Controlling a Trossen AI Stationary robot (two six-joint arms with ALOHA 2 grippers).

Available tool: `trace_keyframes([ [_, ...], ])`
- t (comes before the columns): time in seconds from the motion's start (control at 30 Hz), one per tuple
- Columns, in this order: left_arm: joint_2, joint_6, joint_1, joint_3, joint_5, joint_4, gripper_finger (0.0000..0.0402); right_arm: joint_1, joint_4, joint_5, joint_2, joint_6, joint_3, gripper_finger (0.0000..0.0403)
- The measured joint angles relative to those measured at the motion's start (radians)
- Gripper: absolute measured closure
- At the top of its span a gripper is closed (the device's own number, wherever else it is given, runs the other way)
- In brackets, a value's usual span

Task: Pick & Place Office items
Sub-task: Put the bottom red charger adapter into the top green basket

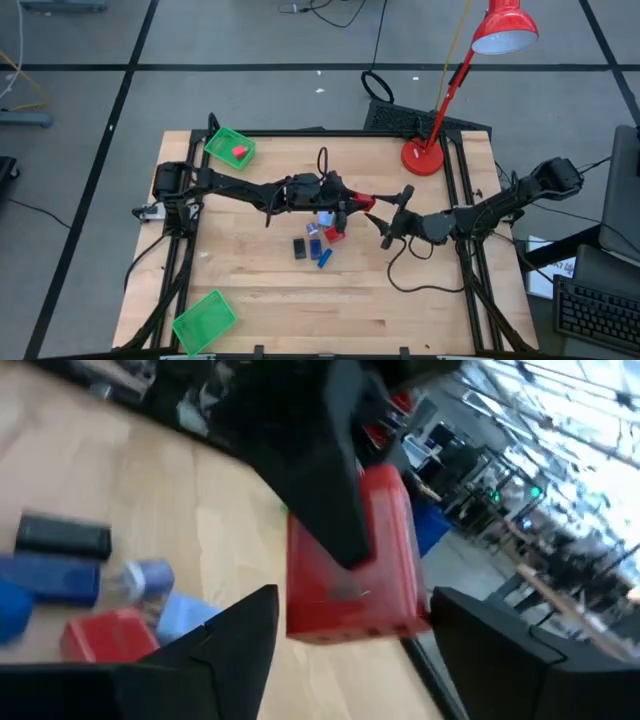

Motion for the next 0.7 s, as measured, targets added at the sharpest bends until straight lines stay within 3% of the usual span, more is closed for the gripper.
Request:
trace_keyframes([
  [0.1, -0.038, 0.050, -0.007, 0.000, -0.023, -0.037, 0.0281, -0.012, -0.048, -0.061, -0.032, 0.063, 0.000, 0.0138],
  [0.37, -0.144, 0.148, -0.036, -0.068, -0.212, -0.065, 0.0280, -0.025, -0.182, -0.225, -0.171, 0.228, -0.002, 0.0142],
  [0.7, -0.390, 0.153, -0.006, -0.347, -0.355, 0.019, 0.0281, -0.072, -0.324, -0.455, -0.316, 0.380, -0.001, 0.0146],
])
